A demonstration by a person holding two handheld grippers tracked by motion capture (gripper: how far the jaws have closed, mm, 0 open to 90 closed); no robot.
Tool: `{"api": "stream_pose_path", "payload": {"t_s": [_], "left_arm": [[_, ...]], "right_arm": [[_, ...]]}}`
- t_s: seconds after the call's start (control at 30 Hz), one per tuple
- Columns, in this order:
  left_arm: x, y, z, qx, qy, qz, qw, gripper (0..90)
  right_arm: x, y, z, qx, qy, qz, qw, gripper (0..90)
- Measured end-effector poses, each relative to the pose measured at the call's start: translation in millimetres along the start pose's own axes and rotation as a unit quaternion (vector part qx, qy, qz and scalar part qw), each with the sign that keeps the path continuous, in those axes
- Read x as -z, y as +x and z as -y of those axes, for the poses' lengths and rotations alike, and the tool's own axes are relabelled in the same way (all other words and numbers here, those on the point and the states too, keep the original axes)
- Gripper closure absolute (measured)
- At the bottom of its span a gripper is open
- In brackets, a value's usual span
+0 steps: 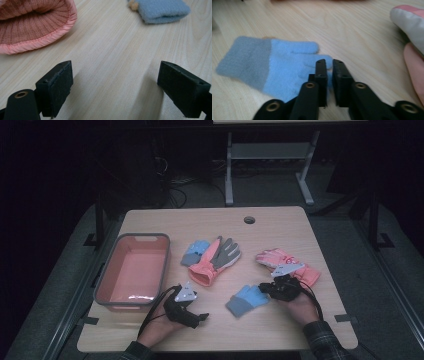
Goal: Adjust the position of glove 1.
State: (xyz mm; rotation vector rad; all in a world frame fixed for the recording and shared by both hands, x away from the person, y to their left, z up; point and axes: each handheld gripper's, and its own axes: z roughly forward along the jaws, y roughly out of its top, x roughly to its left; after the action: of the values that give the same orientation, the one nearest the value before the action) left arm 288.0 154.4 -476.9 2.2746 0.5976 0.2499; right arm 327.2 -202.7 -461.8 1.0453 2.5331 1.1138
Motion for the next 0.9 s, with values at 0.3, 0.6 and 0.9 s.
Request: {"api": "stream_pose_path", "payload": {"t_s": [0.3,0.6,0.9], "left_arm": [[0.0,0.1,0.4,-0.002,-0.001,-0.001,1.0,12.5],[0.1,-1.6,0.6,0.005,-0.003,-0.006,1.0,12.5],[4.2,-3.4,-5.4,0.023,0.011,0.008,0.9996,13.0]], "right_arm": [[25.4,-4.8,22.3,-0.01,-0.019,0.032,0.9992,47.9],[40.0,-6.3,53.3,-0.03,-0.015,0.076,0.9965,22.9],[38.5,-5.6,65.8,-0.026,-0.017,0.079,0.9964,13.5]]}}
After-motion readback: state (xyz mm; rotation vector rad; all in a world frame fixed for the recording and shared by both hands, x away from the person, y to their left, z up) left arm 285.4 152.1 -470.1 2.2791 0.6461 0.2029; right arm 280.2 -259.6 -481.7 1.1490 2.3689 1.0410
